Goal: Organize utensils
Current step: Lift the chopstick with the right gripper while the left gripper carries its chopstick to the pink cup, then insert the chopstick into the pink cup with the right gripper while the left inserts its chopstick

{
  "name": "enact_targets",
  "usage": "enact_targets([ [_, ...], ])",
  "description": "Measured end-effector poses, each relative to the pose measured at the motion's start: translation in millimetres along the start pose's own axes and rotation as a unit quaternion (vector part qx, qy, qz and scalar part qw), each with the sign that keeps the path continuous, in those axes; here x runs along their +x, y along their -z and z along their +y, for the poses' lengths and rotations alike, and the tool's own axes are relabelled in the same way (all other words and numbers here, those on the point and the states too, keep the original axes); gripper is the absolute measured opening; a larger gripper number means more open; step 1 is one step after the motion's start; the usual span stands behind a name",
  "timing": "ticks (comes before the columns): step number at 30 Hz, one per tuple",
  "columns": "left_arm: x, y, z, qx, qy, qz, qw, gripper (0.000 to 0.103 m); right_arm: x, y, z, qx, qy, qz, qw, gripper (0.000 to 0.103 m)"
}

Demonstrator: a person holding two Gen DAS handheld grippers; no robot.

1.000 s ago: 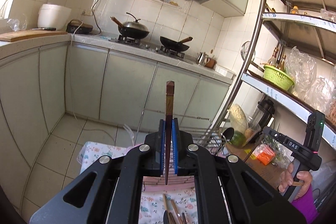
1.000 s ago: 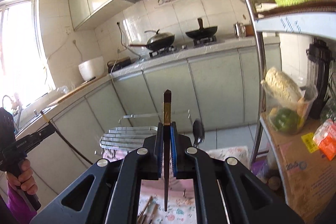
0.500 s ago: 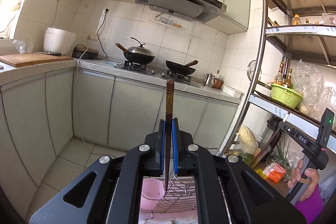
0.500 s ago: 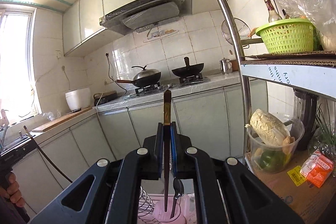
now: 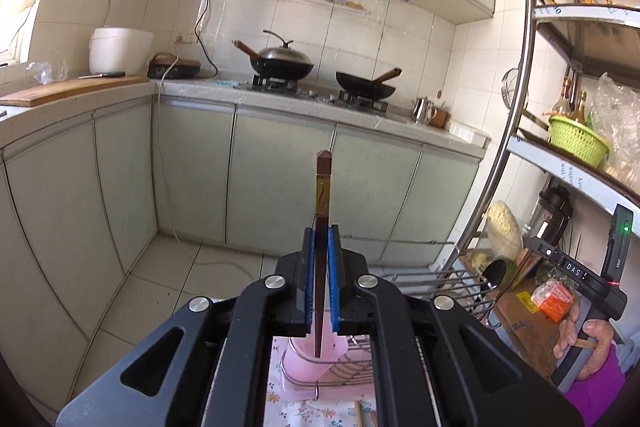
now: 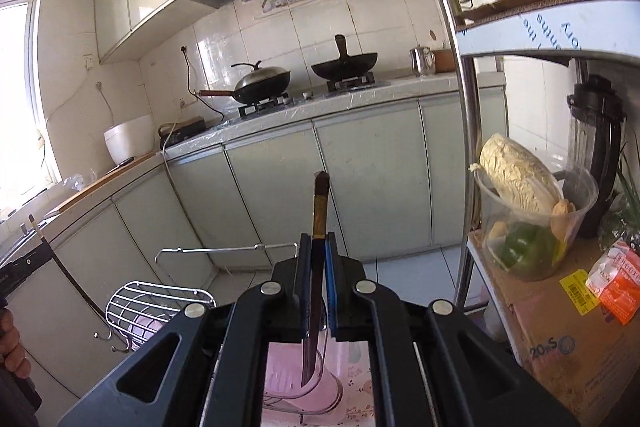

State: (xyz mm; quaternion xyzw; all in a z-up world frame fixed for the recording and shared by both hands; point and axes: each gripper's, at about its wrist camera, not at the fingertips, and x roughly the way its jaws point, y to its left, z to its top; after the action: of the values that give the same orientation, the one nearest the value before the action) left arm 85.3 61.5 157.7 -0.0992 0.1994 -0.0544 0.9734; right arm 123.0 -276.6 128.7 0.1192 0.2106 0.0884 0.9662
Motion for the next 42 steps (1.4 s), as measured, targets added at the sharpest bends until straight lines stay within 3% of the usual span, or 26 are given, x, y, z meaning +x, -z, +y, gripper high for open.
enact_targets([
  [5, 20, 15, 6, -0.002, -0.013, 0.035, 0.9993, 0.005, 17, 16, -7, 0.013, -0.005, 0.032, 0.999, 0.007],
  [13, 56, 34, 24, -0.029, -0.021, 0.080, 0.9961, 0.005, 28, 25, -6, 0.012, -0.009, 0.045, 0.999, 0.007],
  [24, 73, 30, 28, -0.046, -0.023, 0.076, 0.9958, 0.005, 29, 16, 0, 0.000, -0.005, 0.043, 0.999, 0.006],
  [29, 79, 33, 28, -0.047, -0.026, 0.079, 0.9954, 0.006, 43, 25, 2, -0.008, -0.005, 0.073, 0.997, 0.007],
  [31, 81, 35, 28, -0.043, -0.029, 0.085, 0.9950, 0.009, 50, 32, 3, -0.006, -0.009, 0.090, 0.996, 0.007],
  [36, 81, 38, 36, -0.061, -0.033, 0.091, 0.9934, 0.030, 53, 43, 1, 0.000, -0.020, 0.104, 0.994, 0.014],
  [39, 79, 40, 39, -0.067, -0.031, 0.092, 0.9931, 0.032, 46, 45, 2, -0.003, -0.023, 0.090, 0.996, 0.026],
  [42, 74, 41, 38, -0.066, -0.028, 0.090, 0.9934, 0.033, 37, 47, 5, -0.006, -0.025, 0.080, 0.996, 0.029],
])
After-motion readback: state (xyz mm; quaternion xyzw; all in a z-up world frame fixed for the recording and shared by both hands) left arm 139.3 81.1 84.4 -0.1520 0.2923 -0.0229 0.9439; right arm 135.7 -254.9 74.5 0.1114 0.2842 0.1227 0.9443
